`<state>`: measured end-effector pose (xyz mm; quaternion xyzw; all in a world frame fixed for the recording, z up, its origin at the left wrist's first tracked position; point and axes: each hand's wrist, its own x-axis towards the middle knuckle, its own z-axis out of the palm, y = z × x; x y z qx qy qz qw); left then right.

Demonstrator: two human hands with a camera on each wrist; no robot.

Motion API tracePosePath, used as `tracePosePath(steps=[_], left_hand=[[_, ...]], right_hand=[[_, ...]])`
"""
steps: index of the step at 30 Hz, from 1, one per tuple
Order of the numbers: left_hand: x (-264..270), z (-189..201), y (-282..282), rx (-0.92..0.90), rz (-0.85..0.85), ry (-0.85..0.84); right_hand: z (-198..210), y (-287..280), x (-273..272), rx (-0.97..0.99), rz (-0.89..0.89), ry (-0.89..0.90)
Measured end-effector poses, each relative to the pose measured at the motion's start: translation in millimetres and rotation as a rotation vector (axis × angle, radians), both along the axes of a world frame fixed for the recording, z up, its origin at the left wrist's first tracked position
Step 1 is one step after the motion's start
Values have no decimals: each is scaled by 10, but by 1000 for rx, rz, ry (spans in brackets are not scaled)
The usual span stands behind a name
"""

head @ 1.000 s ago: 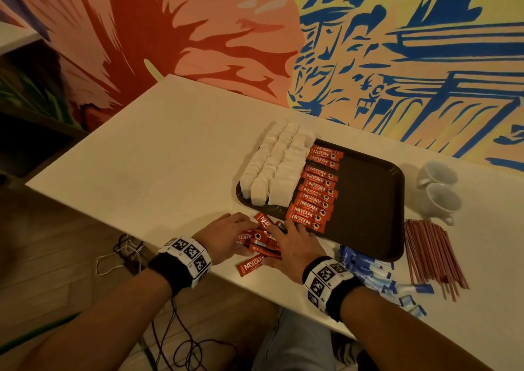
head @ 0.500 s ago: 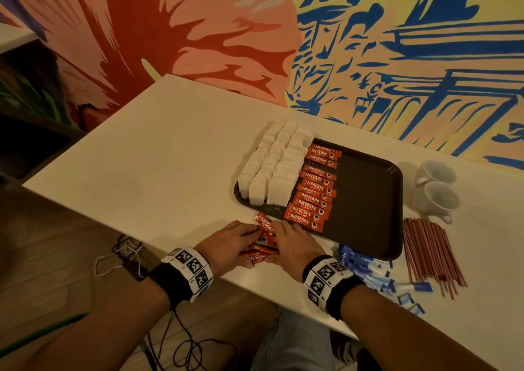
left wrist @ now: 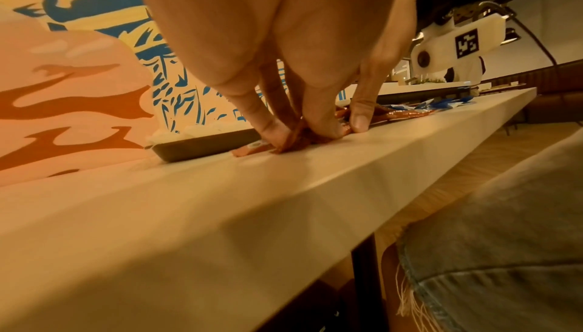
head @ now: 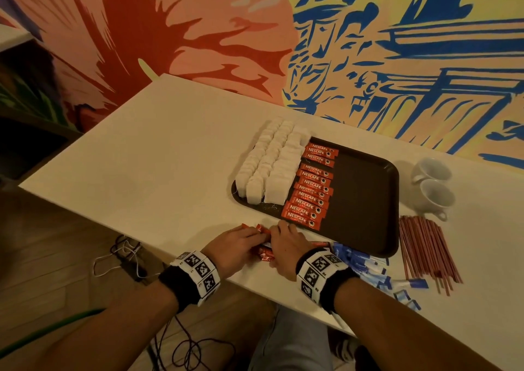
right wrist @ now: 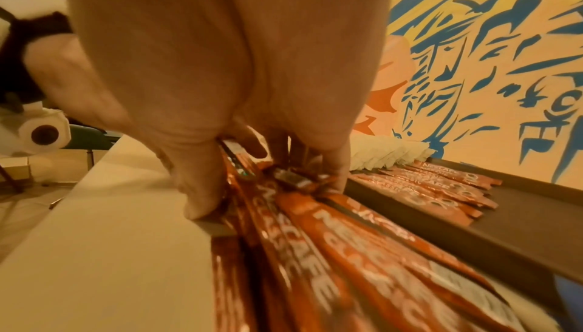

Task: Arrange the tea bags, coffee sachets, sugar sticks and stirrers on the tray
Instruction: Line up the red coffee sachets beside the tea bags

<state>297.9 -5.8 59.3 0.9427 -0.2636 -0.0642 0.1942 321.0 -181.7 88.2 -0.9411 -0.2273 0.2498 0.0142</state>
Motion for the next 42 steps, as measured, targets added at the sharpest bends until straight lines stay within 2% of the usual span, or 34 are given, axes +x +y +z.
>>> tracePosePath(steps=[3,8,15,23,28,30,34,38,39,42], left_hand=[[8,-62,-46,-33,94,62],[41,-78,-48,-2,72,43],[28,-129,2,-64,26,-128],[24,-60,110,-131,93,-169],[83,9,125,-98,152,-256],[106,54,124,-26,171,-272],[154,86,106,49,204,-127],[191,175,19,-187,204,228],[198,214,-24,-248,224,271],[238,272,-130,-338,297,212]], right_hand=[[-3,42,-11,-45,16,2],[-43,10,-37,-33,24,-55],[-97,-30,-41,14,-14,-109],[-65,-44,19,120,-60,-116],[-45,-32,80,167,-93,-91],[-20,-59,112,191,-103,-57],[18,-110,162,232,-130,-5],[38,-118,204,272,-154,-27],[42,-116,209,287,-147,-30],[41,-111,210,351,-127,-70]])
